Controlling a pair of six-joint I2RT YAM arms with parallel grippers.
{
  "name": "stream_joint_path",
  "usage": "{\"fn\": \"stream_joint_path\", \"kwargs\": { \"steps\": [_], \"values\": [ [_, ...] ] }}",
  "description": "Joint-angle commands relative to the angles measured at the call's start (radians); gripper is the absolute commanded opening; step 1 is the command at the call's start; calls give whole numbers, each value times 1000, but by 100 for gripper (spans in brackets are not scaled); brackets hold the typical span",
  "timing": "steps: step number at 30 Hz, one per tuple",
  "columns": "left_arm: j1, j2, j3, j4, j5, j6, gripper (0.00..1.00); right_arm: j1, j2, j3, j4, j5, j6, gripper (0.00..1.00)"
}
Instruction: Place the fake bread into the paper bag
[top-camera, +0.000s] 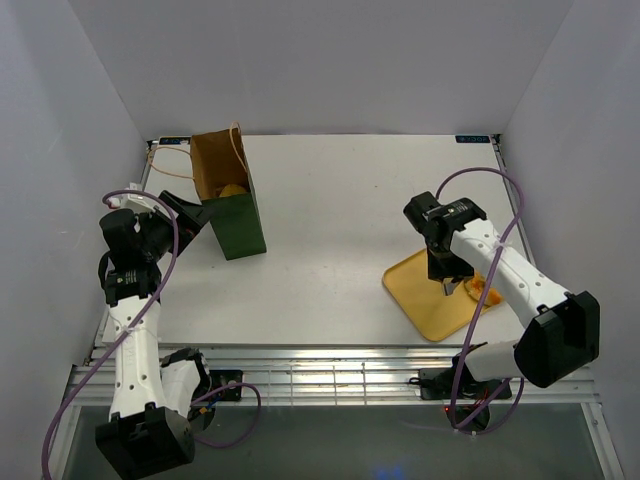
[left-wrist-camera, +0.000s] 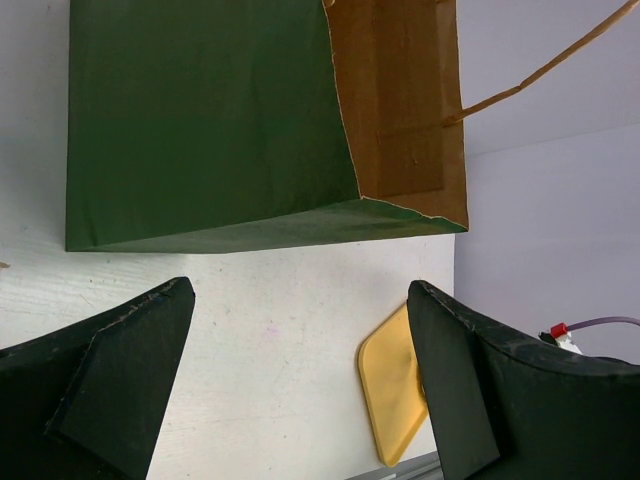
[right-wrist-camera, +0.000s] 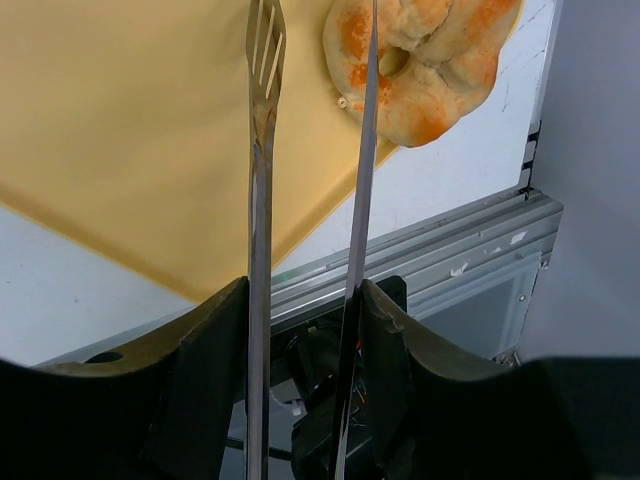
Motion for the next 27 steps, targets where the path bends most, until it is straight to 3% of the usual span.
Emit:
{"fn": "stream_joint_path", "kwargs": {
  "steps": [1,18,27],
  "values": [
    [-3,-25,-4,12,21,-5,98,-3,-44,-11,-18,13,44,52],
    [-3,-39,-14,-2,37,-2,98,-4,-40,-152,-18,66,148,51],
    [-3,-52,-7,-7,38,-3,98,7,20,-130,-18,85,172,39]
  ]
}}
